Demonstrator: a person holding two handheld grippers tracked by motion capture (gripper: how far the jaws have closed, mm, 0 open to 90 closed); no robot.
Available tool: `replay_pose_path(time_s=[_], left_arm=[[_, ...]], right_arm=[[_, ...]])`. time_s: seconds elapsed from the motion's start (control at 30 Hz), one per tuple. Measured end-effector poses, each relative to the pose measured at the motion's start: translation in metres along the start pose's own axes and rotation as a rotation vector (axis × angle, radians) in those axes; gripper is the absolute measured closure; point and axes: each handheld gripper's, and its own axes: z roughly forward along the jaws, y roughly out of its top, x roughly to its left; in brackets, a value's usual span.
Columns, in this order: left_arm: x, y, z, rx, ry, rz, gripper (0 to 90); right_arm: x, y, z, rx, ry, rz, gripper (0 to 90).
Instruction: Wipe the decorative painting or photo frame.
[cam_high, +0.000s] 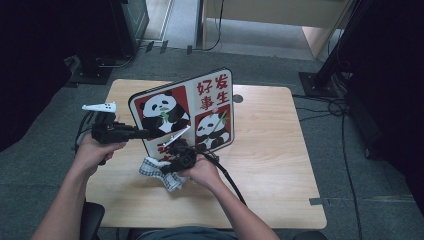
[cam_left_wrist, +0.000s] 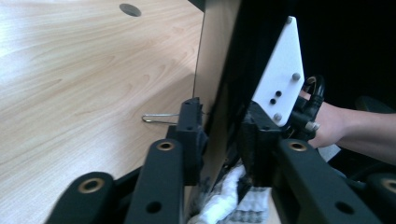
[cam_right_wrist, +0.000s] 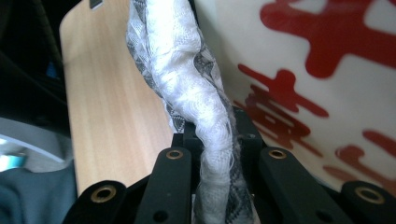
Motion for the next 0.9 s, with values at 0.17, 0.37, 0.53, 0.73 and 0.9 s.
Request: replay_pose_path(time_s=[0.17, 0.37, 0.53, 0.73, 0.9], left_arm=[[0.001, 0.0, 0.0, -0.003, -0.003, 0.003, 75.5], [0.0, 0.0, 0.0, -0.007, 0.003, 0.003, 75.8], [0.0, -0.001, 0.0, -0.01, 0.008, 0.002, 75.7], [-0.001, 0.0, 0.0, -0.01, 0.014, -0.005, 76.0], [-0.001, -0.001, 0.0, -0.015, 0.014, -0.002, 76.1]], right_arm=[[0.0, -0.001, -0.014, -0.007, -0.002, -0.022, 81.7], [-0.002, 0.001, -0.039, -0.045, 0.019, -0.026, 81.7], [0.001, 0.005, -0.061, -0.069, 0.01, -0.047, 81.7], [0.007, 0.019, -0.091, -0.089, -0.005, -0.05, 81.7], [0.016, 0.034, -0.119, -0.116, -0.031, -0.072, 81.7]])
